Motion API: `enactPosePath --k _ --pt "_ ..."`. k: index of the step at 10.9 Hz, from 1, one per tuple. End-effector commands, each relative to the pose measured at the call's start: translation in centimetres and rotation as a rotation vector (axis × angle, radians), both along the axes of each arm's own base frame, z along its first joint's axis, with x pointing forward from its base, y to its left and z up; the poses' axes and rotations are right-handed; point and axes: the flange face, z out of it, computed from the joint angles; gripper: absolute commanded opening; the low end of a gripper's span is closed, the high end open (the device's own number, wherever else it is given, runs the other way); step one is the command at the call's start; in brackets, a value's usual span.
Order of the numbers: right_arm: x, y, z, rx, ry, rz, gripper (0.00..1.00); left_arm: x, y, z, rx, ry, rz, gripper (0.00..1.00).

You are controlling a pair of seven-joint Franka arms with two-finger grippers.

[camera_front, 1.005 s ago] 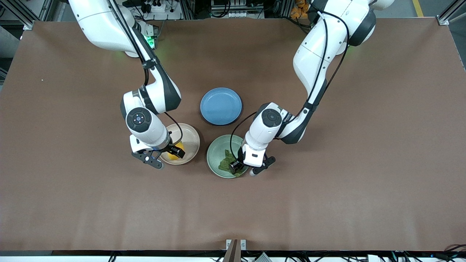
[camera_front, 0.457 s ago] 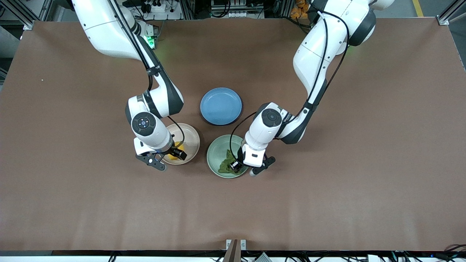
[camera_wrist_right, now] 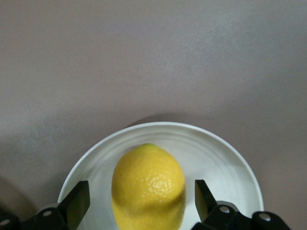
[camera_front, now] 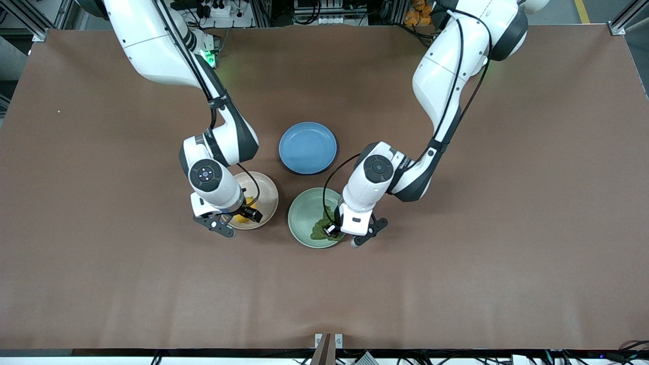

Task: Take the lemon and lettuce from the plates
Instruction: 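Close the left gripper on lettuce while the right gripper lowers onto lemon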

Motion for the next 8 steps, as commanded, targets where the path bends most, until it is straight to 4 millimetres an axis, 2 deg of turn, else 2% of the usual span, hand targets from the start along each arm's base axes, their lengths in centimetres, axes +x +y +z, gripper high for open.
enactPosePath --k 1,2,3,6,8 --pt "0.0 0.8 -0.9 0.005 -0.004 -0.009 0.45 -0.4 0.3 1.1 0.034 0.053 0.004 0.00" --pt "-0.2 0.7 -1.3 0.001 0.002 -0.009 0.27 -0.4 0.6 1.6 0.050 0.067 -0.002 0.00" --pt "-0.4 0.6 -1.7 -0.002 0.008 -0.010 0.23 -0.3 0.9 2.1 0.066 0.080 -0.017 0.00" --pt "0.1 0.0 -0.4 0.005 -0.001 -0.013 0.20 1.1 4.1 3.3 0.121 0.136 -0.070 0.00" --pt "0.7 -0.9 1.1 0.015 -0.017 -0.004 0.20 1.5 5.4 4.6 0.148 0.156 -0.107 0.00"
